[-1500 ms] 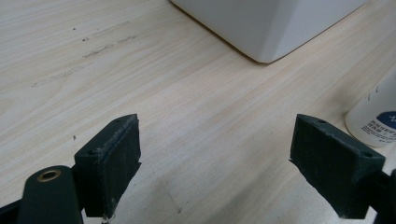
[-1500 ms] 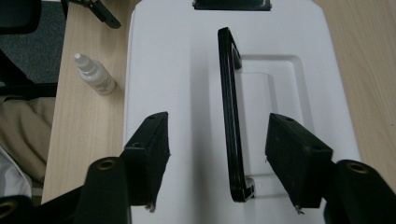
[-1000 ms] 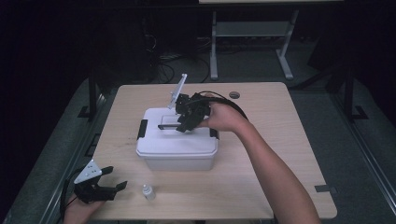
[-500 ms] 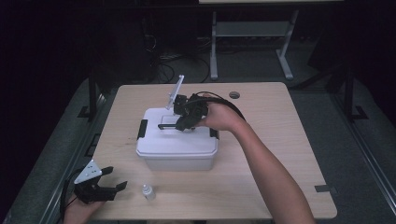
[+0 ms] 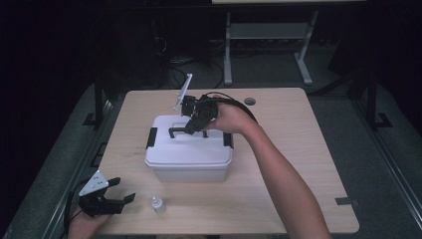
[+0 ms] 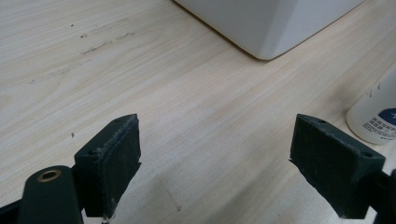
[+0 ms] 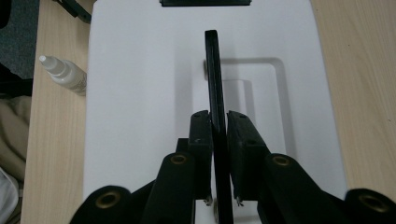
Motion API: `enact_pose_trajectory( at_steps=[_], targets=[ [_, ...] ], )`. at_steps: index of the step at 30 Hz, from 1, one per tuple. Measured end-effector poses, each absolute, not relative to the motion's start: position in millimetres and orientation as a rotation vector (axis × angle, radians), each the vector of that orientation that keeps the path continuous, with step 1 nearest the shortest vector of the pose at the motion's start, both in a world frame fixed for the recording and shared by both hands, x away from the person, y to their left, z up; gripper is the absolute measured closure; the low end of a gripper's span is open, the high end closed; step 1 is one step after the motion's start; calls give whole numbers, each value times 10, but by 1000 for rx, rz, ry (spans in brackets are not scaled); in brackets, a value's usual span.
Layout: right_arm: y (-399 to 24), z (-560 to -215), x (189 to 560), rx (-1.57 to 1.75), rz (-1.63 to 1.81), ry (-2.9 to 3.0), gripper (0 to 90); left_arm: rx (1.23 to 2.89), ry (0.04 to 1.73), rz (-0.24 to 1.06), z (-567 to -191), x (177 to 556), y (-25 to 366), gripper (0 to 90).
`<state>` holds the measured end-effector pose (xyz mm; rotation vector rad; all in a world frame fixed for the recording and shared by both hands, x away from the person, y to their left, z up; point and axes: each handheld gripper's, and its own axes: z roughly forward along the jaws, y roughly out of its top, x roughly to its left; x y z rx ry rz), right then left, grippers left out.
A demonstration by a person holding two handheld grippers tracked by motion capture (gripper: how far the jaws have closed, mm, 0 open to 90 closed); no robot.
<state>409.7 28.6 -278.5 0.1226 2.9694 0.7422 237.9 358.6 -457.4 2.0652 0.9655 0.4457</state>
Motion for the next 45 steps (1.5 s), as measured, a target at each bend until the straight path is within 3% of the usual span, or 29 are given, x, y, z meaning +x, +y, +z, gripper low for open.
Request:
enact_pose_trajectory(
  at_steps=[27,45],
  targets=[
    [260,-2799,4119,57,764,2977,841,2053,978,444,-4572,2376,3620,160],
    [137,-2541,4024,43,845,2919,841,2047,981,453,-4559,2367,3630,160]
  ],
)
